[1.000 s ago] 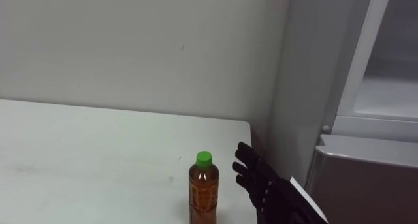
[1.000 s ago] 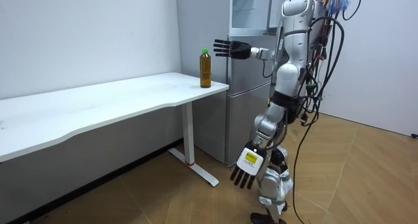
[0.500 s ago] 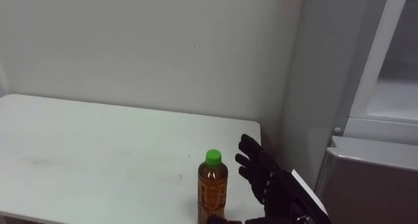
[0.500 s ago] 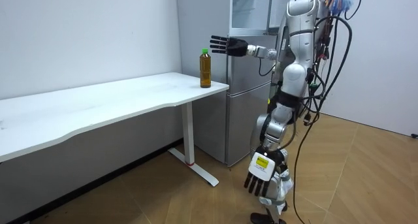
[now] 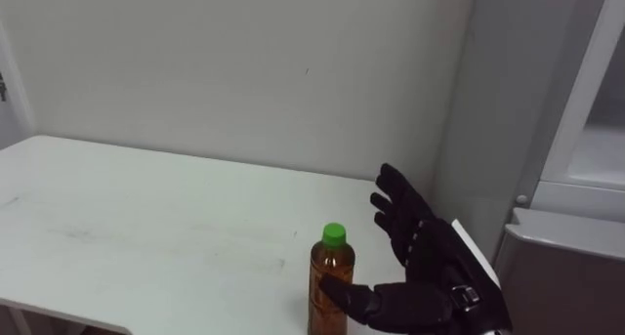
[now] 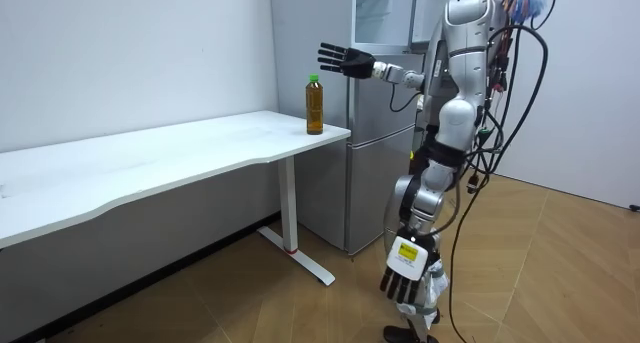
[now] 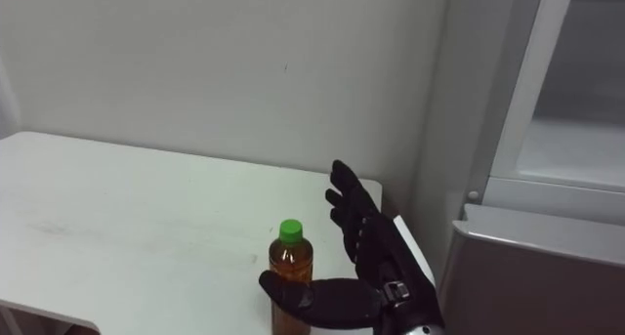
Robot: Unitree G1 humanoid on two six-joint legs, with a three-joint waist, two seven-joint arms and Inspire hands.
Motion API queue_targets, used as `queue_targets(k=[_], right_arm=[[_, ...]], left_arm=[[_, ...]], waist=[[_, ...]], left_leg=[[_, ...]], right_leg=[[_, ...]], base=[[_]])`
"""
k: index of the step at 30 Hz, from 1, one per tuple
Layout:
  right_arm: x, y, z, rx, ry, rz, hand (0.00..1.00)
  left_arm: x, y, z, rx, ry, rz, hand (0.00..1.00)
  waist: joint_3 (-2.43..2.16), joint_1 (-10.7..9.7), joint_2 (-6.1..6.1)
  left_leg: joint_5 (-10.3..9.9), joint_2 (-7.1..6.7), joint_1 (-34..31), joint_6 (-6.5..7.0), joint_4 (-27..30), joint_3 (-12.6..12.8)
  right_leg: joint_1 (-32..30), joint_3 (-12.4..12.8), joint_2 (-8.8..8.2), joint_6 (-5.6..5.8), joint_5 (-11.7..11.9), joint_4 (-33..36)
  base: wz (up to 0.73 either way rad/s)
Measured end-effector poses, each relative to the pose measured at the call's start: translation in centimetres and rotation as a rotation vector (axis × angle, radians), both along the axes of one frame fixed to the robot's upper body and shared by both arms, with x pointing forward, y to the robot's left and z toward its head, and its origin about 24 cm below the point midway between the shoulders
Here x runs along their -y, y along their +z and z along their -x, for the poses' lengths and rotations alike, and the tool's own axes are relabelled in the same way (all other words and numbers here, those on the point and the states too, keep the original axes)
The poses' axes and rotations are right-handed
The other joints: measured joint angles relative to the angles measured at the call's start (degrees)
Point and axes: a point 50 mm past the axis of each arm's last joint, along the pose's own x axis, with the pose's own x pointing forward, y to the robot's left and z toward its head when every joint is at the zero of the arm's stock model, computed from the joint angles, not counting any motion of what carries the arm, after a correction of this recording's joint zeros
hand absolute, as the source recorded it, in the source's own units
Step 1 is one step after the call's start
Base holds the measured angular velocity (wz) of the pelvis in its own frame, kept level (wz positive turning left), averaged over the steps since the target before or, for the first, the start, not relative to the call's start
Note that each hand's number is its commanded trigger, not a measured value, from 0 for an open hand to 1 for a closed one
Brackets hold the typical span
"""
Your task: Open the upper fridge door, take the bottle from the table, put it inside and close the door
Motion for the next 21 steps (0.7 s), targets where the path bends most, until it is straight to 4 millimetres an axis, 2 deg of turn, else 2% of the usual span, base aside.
queue_targets(k=[6,13,18,21], right_arm=[[0.1,0.2,-0.2,0.007,-0.043,0.005,0.00],[0.3,-0.1,-1.5,-0.008,-0.089,0.034,0.00],[0.6,-1.0,-1.9,-0.048,-0.122,0.039,0.00],[0.7,-1.3,-2.3,-0.068,-0.139,0.048,0.00]], left_arm=[[0.1,0.0,0.0,-0.001,-0.001,0.021,0.00],[0.5,-0.1,0.6,-0.038,-0.012,0.032,0.00],[0.8,-0.2,0.7,-0.043,-0.029,0.044,0.00],[1.1,-0.2,0.7,-0.045,-0.027,0.048,0.00]], waist=[[0.01,0.4,0.40],[0.06,0.9,1.04],[0.40,1.4,1.79],[0.56,1.4,1.91]], left_leg=[[0.0,-0.12,-2.4,0.32,1.6,-1.2],[0.1,-0.34,-3.2,0.59,1.9,-1.4],[0.1,-0.60,-5.4,1.10,3.5,-2.0],[0.5,-1.53,-6.0,1.74,3.5,-2.4]], right_leg=[[-1.5,-0.9,-0.49,0.03,0.0,0.7],[-2.3,-2.4,-1.15,0.15,0.0,1.7],[-4.4,-3.2,-2.10,0.47,-0.2,3.7],[-5.8,-3.1,-3.47,0.75,-1.1,6.1]], base=[[0.11],[0.03],[0.07],[0.10]])
